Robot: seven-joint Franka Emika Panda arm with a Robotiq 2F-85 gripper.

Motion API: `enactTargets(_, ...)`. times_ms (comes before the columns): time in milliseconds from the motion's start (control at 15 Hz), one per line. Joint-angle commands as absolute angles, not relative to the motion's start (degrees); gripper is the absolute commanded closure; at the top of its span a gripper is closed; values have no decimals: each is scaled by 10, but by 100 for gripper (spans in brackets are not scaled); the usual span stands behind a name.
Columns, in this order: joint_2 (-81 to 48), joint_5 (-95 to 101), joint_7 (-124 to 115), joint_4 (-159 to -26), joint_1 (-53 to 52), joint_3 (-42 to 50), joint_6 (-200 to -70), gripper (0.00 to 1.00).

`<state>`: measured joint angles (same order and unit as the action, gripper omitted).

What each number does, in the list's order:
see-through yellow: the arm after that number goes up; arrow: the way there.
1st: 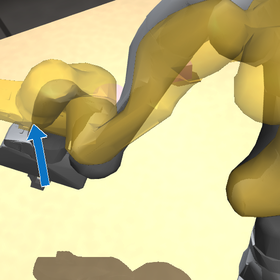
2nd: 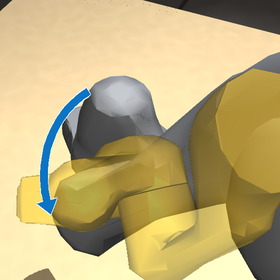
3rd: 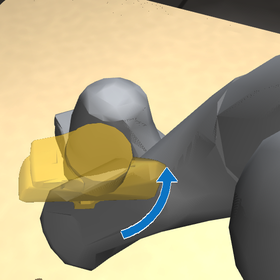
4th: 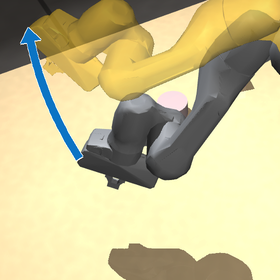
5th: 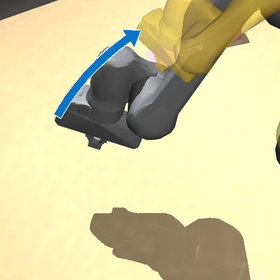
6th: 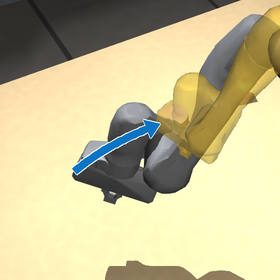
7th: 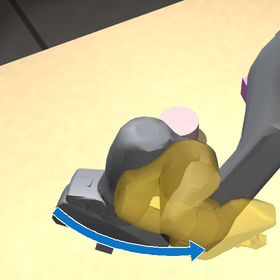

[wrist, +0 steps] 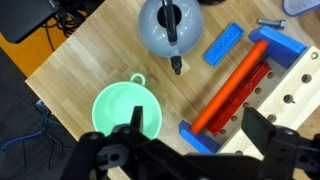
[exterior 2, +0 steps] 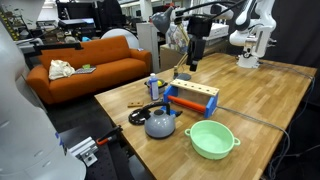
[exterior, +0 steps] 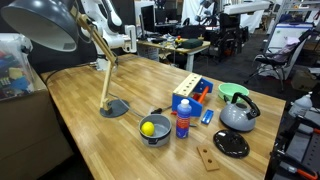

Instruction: Move the mint-green bowl across the wooden object to the left

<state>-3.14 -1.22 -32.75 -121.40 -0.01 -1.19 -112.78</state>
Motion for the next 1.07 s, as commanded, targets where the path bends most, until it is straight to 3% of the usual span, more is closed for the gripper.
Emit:
enactTargets(0,-38,-3,-334,-1228,5,5,-1137,0)
enactTargets(1000,-76,-25,-319,-1210,16,37,-1119,0)
